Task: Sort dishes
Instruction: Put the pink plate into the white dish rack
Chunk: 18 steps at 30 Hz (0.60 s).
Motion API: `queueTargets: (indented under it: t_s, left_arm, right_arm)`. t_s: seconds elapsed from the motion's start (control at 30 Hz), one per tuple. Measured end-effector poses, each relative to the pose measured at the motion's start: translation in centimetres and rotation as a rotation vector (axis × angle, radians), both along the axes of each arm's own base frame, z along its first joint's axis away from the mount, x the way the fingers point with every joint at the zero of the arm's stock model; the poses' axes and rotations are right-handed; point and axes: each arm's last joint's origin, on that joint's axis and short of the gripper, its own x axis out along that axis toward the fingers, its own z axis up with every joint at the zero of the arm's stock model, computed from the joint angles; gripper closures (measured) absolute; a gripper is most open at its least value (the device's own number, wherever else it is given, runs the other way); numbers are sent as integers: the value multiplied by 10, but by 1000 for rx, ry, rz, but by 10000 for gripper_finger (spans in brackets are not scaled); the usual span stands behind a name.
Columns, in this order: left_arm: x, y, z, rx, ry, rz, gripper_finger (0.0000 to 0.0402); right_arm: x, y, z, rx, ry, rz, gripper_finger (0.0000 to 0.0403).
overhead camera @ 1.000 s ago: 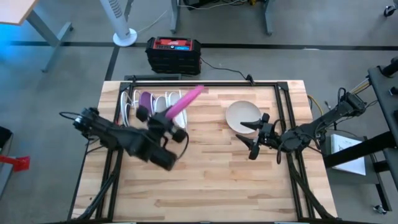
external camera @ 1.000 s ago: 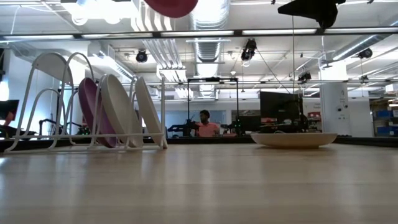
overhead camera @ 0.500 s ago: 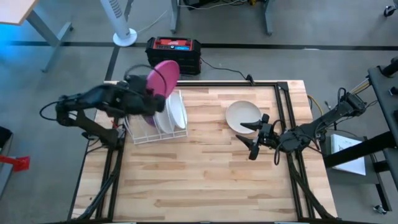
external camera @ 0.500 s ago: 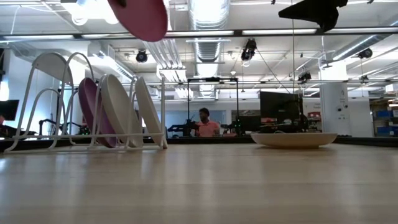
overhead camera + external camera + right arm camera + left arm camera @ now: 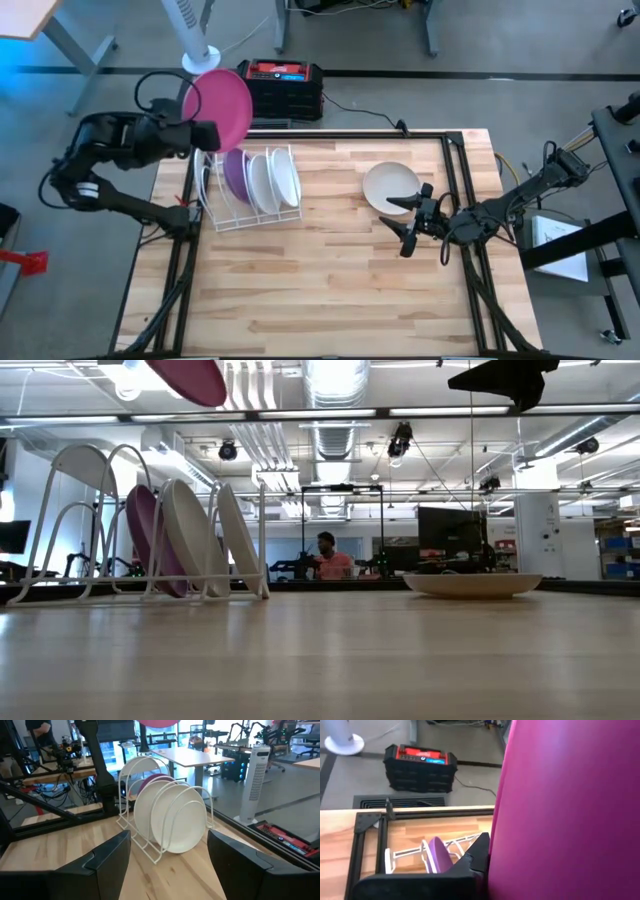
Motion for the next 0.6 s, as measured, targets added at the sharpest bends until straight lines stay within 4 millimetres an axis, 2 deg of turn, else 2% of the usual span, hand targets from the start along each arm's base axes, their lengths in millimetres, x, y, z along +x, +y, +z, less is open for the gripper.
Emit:
queueTargets:
  t_s: [0.23, 0.47, 0.6]
  left_arm:
    - [-4, 23, -7, -83, 69, 67, 377]
    - [-18, 55, -29, -209, 179, 180, 377]
    - [-18, 63, -40, -235, 240, 186, 377]
  right_arm:
    - [0, 0, 0, 4, -2, 0, 141]
    - [0, 0, 0, 3, -1, 0, 145]
    - [0, 0, 0, 3, -1, 0, 151]
